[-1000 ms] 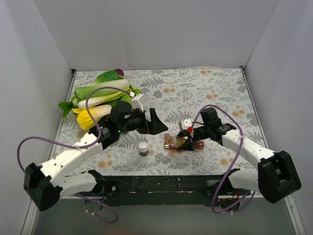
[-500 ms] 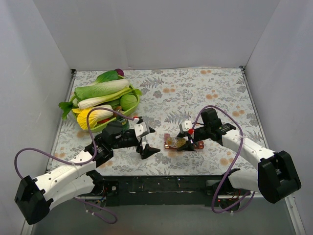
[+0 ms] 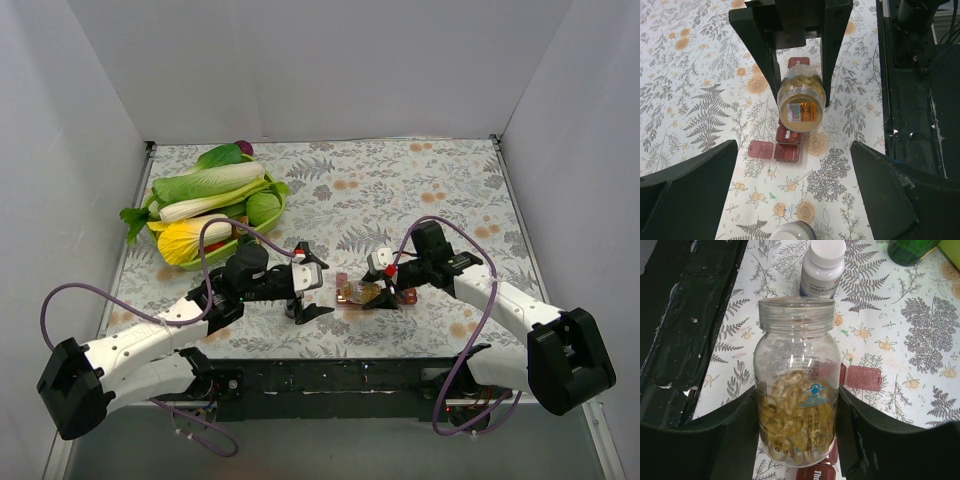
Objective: Sort the pills into containers
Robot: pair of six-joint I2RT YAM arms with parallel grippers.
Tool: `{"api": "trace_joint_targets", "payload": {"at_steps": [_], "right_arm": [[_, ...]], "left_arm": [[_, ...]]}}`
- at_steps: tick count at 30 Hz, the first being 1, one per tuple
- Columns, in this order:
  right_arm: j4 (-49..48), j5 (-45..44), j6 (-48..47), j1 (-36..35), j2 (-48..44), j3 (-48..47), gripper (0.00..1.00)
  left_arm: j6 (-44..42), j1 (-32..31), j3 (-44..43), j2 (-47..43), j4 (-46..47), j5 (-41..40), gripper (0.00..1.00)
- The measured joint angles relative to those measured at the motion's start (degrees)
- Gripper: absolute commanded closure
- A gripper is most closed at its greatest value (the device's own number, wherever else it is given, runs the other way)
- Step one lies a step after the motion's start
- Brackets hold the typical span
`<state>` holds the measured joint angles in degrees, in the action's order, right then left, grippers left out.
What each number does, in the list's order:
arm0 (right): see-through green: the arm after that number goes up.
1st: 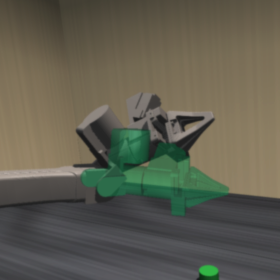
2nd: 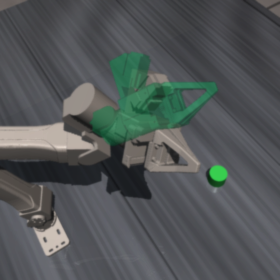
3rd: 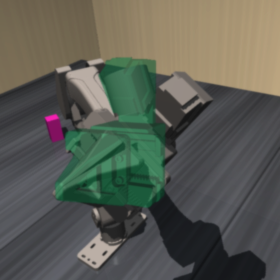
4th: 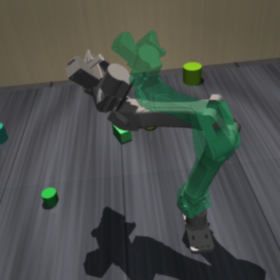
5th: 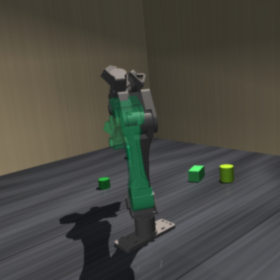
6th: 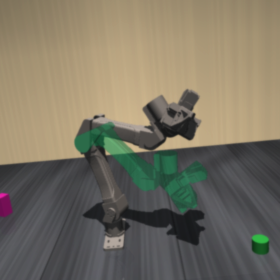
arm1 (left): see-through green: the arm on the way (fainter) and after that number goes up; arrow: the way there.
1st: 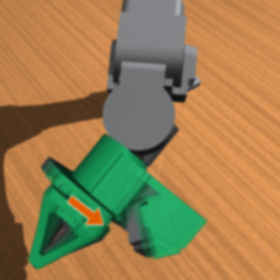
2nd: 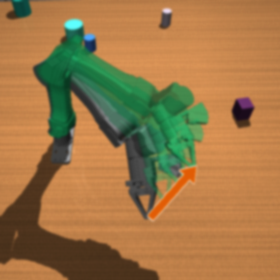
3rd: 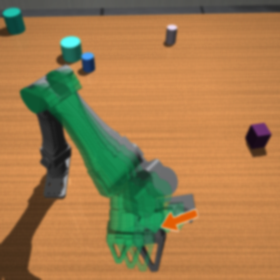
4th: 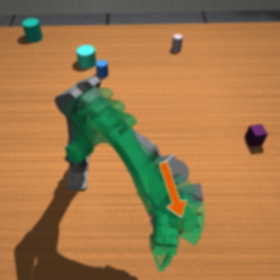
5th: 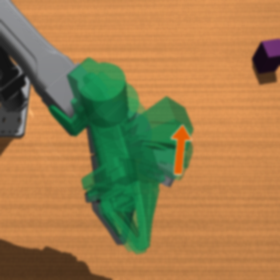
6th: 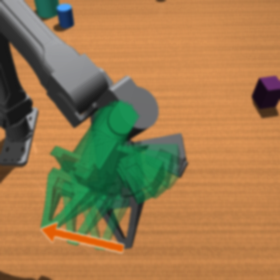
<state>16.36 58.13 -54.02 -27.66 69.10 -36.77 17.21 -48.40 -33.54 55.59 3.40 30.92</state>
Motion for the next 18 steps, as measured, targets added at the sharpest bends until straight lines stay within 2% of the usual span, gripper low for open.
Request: {"api": "trace_joint_targets", "payload": {"at_steps": [8,18], "right_arm": [[0.2,0.3,-0.2,0.0,0.0,0.0,0.96],[0.2,0.4,-0.2,0.0,0.0,0.0,0.96]], "left_arm": [[-3.6,-1.0,-2.9,4.0,-0.6,0.0,0.03],[-3.8,-3.9,-7.6,13.2,-1.4,-0.6,0.2]]}}
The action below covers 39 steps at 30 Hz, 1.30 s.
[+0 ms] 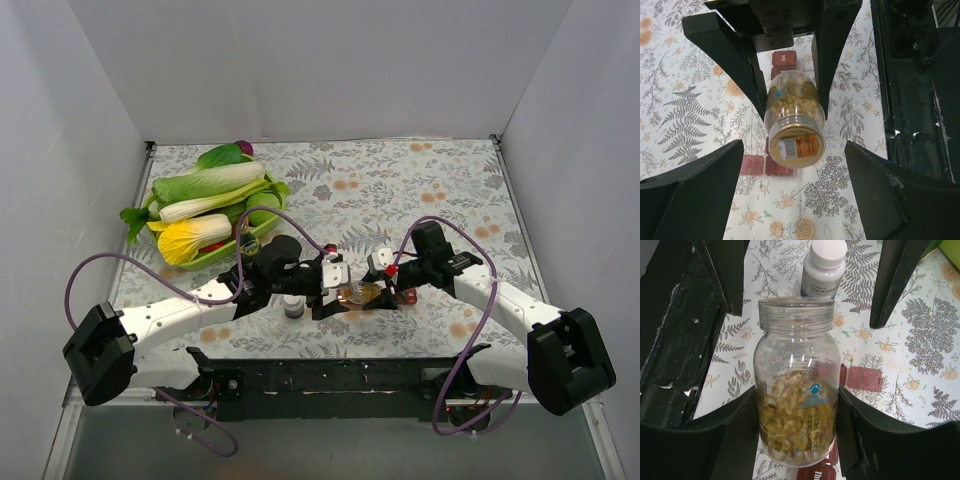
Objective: Sort the pills into containers
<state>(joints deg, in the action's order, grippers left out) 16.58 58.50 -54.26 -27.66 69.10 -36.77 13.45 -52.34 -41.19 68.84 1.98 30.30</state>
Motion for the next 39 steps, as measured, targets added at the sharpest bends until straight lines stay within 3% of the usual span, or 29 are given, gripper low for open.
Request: {"api": "trace_joint_targets", "payload": {"at_steps": [3,4,6,8,11,17,27,39], "right_arm": [[0.0,0.0,0.0,0.0,0.0,0.0,0.96],[0.0,0.0,0.0,0.0,0.0,0.0,0.96],[0.0,0.0,0.0,0.0,0.0,0.0,0.96],[0.0,-0.1,0.0,0.0,0.0,0.0,0.96],[0.2,0.0,0.1,0.2,0.0,0.0,0.96],[1.3,0.6,1.5,0.2,0.0,0.0,0.96],[1.2,0.5,6.2,0.0,0.0,0.0,0.97],[-1.8,-0.1,6.5,-0.6,0.0,-0.2,0.98]], "left_arm": [[0.6,-0.8,-1.1,2.2,-0.3,-0.9,0.33],[0.9,-0.9,-1.4,2.6,-0.4,-1.1,0.45],[1.5,-1.1,-2.1,3.1,-0.8,-1.5,0.58],[2.7,-1.2,-2.5,3.3,-1.2,-1.6,0.82],[4.6,-1.4,-2.8,3.5,-1.6,-2.3,1.0],[13.3,-1.7,-5.5,4.3,-4.3,-3.9,1.0],[47.5,-0.3,-9.0,5.6,-8.0,-7.7,1.0],[73.7,1.7,-8.8,4.0,-12.4,-13.2,1.0]]}}
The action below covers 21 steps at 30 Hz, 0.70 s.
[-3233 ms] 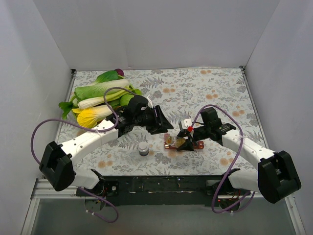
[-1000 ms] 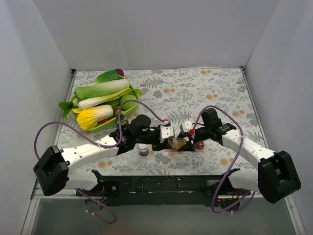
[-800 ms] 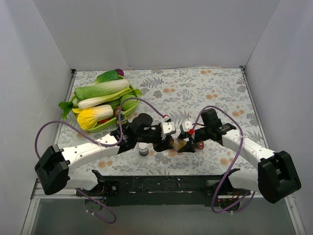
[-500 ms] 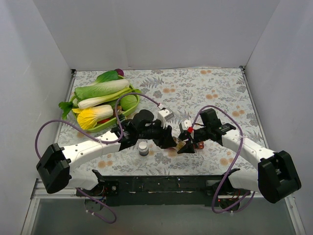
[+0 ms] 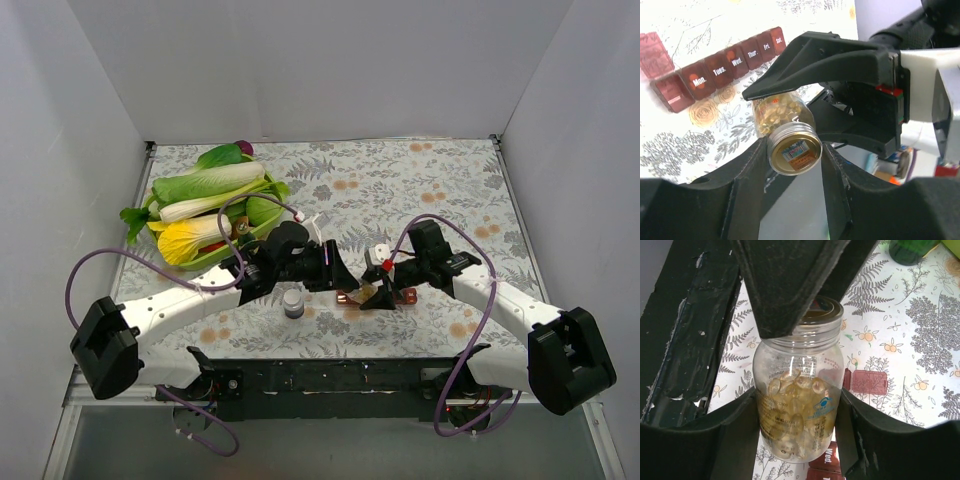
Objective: Sort the pills into containers
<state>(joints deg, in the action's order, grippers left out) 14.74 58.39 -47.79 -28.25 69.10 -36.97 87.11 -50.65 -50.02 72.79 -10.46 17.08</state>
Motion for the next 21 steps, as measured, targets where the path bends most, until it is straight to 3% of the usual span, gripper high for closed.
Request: {"api": "trace_joint_targets", "payload": {"at_steps": [6,7,9,10,13,17,21], "right_arm": [[-0.6,-2.3,0.0,0.2,0.0,0.0,0.98],[-0.8,-2.7,0.0,0.3,0.0,0.0,0.98],[-1.0,-3.1,0.0,0.4,0.0,0.0,0.98],[-1.2,-3.0,0.0,0.4,0.0,0.0,0.98],[-1.4,-3.0,-0.6,0.4,0.0,-0.1,0.98],[-1.2,-3.0,-1.1,0.6,0.0,-0.1,0.97],[-0.7,-2.8,-2.0,0.6,0.0,-0.1,0.97]], "left_arm": [[11.5,0.2,-6.0,4.1,-8.2,-3.4,1.0],[12.7,0.2,-7.1,4.9,-9.5,-4.0,0.81],[14.1,0.2,-8.3,5.5,-11.0,-4.7,0.57],[14.5,0.2,-8.6,5.6,-11.7,-4.9,0.35],[14.1,0.5,-8.9,4.8,-14.2,-8.4,0.15],[11.1,3.3,-6.8,1.6,-14.9,-12.0,0.03],[4.2,4.0,-4.4,-4.0,-14.7,-12.8,0.02]]}}
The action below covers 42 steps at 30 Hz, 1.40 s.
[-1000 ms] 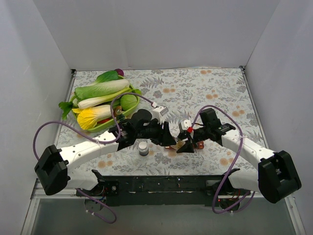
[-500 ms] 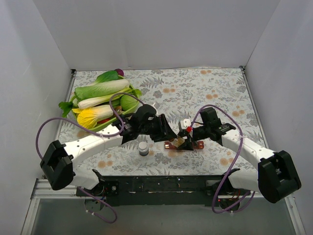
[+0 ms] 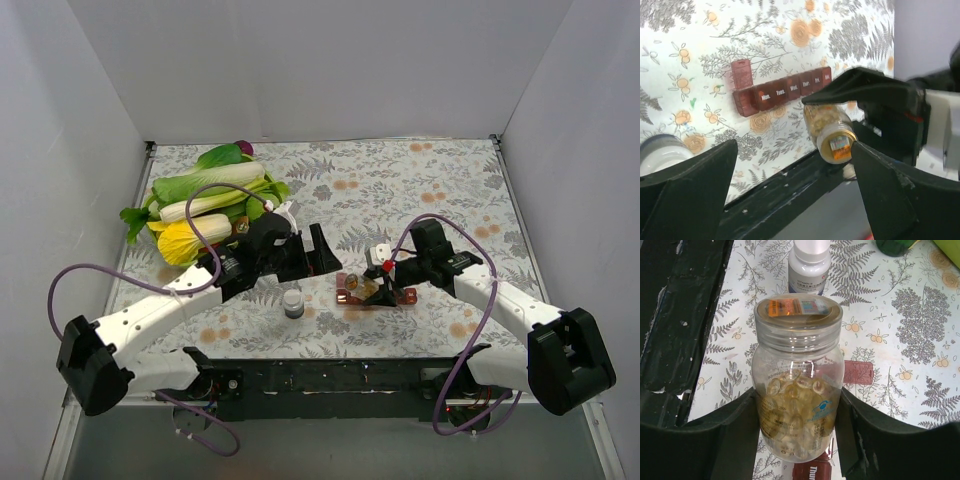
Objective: Sort the pills into containers
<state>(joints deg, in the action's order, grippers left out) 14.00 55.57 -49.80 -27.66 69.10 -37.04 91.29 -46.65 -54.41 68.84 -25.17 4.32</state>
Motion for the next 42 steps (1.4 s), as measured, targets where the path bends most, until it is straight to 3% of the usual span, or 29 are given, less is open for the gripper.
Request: {"api": "trace_joint_targets", "payload": {"at_steps": [2,10,17,22,27,37,42], "right_arm": [[0.6,0.3,-0.5,0.0,0.0,0.0,0.96],[5.7,2.1,-4.2,0.0,1.6,-2.1,0.96],[7.0,2.5,-5.1,0.0,2.0,-2.1,0.96],[7.1,2.7,-5.6,0.0,2.3,-2.1,0.96],[7.2,2.7,-5.7,0.0,2.3,-2.1,0.96],[7.3,2.7,-5.9,0.0,2.3,-2.1,0.96],[7.3,2.7,-5.9,0.0,2.3,-2.1,0.96]], "left_arm": [[-5.8,0.0,0.9,-2.4,1.2,2.1,0.02],[-44.3,-2.6,15.4,-14.3,16.7,23.4,0.02],[-65.2,-7.0,14.1,-8.0,21.1,24.6,0.02],[-72.1,-8.3,11.4,-2.9,22.8,22.5,0.07],[-74.4,-8.6,9.2,0.8,23.4,21.6,0.28],[-74.3,-8.6,7.5,3.5,23.2,21.6,0.29],[-73.8,-8.7,6.8,5.4,22.3,20.9,0.5]]}}
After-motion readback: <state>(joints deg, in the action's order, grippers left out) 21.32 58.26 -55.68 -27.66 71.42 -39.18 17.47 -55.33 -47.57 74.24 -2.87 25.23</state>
